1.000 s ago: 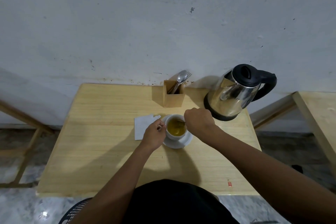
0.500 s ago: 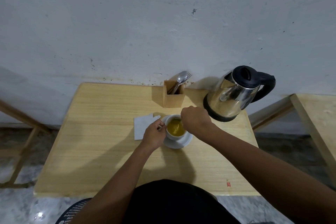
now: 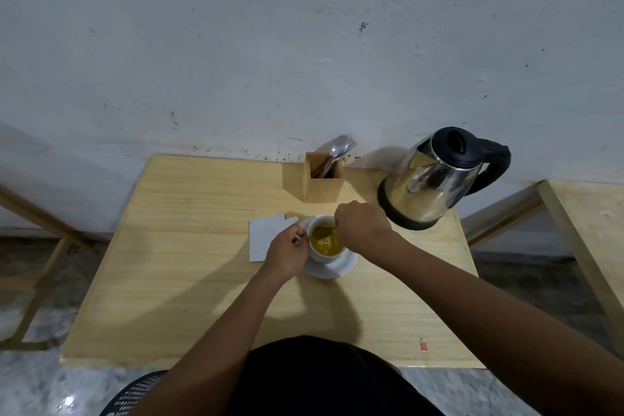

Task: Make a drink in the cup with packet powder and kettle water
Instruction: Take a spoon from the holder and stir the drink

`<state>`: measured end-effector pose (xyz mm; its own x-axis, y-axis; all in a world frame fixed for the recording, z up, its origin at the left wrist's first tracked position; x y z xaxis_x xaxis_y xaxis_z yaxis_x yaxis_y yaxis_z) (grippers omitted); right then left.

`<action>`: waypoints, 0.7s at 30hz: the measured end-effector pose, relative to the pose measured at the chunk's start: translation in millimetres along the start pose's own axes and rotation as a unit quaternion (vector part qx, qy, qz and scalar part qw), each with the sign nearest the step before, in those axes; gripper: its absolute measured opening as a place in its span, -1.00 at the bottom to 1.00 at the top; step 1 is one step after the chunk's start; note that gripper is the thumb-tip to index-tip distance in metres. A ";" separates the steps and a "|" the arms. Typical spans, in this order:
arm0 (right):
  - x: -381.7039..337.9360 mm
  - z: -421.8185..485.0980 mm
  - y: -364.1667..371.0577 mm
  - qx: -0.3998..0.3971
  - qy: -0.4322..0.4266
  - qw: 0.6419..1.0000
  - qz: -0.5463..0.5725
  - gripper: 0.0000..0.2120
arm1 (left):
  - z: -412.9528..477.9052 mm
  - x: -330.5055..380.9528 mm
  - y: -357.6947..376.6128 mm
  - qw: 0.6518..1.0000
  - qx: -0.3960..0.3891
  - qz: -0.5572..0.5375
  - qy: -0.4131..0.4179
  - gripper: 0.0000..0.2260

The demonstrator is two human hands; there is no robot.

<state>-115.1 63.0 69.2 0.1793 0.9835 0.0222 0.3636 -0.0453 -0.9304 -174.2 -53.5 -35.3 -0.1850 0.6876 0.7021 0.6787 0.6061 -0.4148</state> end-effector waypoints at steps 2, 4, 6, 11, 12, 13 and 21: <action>4.4 -1.1 -0.3 -0.006 0.004 1.000 -0.009 -0.85 | -0.5 0.5 -0.5 1.000 0.002 -0.001 0.003 -0.88; 8.0 -3.5 1.2 -0.011 0.006 1.000 -0.017 -0.84 | -0.9 0.6 -0.9 1.000 0.003 0.002 0.007 -0.87; 8.8 -5.6 3.8 -0.017 0.004 1.000 -0.018 -0.84 | -1.4 1.2 -1.4 1.000 0.004 0.005 0.009 -0.88; 1.6 -7.9 5.6 -0.031 -0.012 0.999 -0.010 -0.83 | -0.8 0.7 -0.8 1.000 0.005 0.002 -0.002 -0.90; -0.7 -7.4 6.5 -0.032 -0.013 0.999 -0.005 -0.82 | -0.2 0.1 -0.6 1.000 0.004 0.003 -0.004 -0.90; -2.4 -6.1 7.4 -0.028 -0.013 1.000 0.002 -0.82 | 0.3 -0.4 -0.5 1.000 0.003 0.005 -0.005 -0.90; 6.8 -5.3 7.6 -0.001 0.008 1.000 0.013 -0.84 | -2.2 2.3 -1.6 1.000 0.008 0.009 0.012 -0.87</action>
<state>-106.3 68.4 64.2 0.2041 0.9789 0.0032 0.3608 -0.0721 -0.9298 -174.1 -53.8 -31.7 -0.1559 0.6889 0.7079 0.6706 0.6000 -0.4362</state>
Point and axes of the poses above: each hand's wrist, its own z-axis towards the middle knuckle, its own y-axis out of the palm, x = y × z, the point moved 7 cm from there along z, towards the middle knuckle, and after that the axes turned 14 degrees about -y, right-handed, at the moved point
